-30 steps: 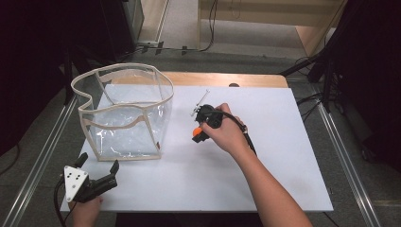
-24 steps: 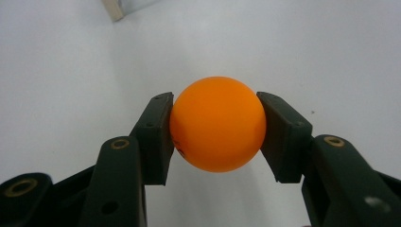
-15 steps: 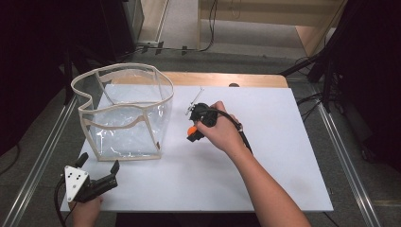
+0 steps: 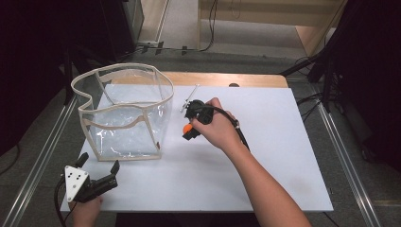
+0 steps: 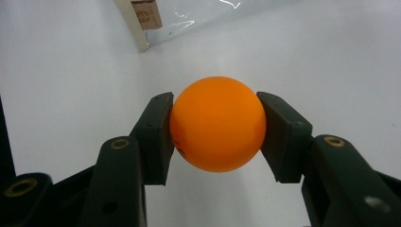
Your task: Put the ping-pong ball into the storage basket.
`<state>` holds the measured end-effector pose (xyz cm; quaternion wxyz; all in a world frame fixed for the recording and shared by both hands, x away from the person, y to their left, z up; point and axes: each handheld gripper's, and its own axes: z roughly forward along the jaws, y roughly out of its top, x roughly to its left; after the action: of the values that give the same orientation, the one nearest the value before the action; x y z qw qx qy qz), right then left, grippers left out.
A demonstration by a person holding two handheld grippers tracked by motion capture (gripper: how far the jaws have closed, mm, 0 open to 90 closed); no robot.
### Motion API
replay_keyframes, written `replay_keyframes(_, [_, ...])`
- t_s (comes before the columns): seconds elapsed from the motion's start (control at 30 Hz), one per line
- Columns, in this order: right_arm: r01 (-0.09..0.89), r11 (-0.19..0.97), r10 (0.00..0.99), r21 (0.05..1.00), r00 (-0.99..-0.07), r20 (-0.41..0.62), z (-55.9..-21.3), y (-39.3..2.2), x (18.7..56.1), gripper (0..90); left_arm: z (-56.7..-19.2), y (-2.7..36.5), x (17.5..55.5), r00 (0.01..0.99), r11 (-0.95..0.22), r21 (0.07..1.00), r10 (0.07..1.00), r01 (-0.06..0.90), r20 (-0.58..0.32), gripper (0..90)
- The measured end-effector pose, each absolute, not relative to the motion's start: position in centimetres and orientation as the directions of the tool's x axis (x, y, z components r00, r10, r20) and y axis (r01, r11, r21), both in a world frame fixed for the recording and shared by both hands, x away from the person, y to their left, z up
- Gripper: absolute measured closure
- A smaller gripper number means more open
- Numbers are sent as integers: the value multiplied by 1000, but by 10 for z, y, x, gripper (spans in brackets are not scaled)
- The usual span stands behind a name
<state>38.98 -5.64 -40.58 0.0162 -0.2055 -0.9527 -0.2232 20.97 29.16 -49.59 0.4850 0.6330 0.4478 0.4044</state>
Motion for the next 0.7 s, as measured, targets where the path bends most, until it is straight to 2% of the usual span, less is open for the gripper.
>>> replay_keyframes(0.7, [368, 823, 359, 434, -927, 105, -374, -50, 392, 476, -496, 292, 210, 271, -126, 977, 960, 173, 75, 0])
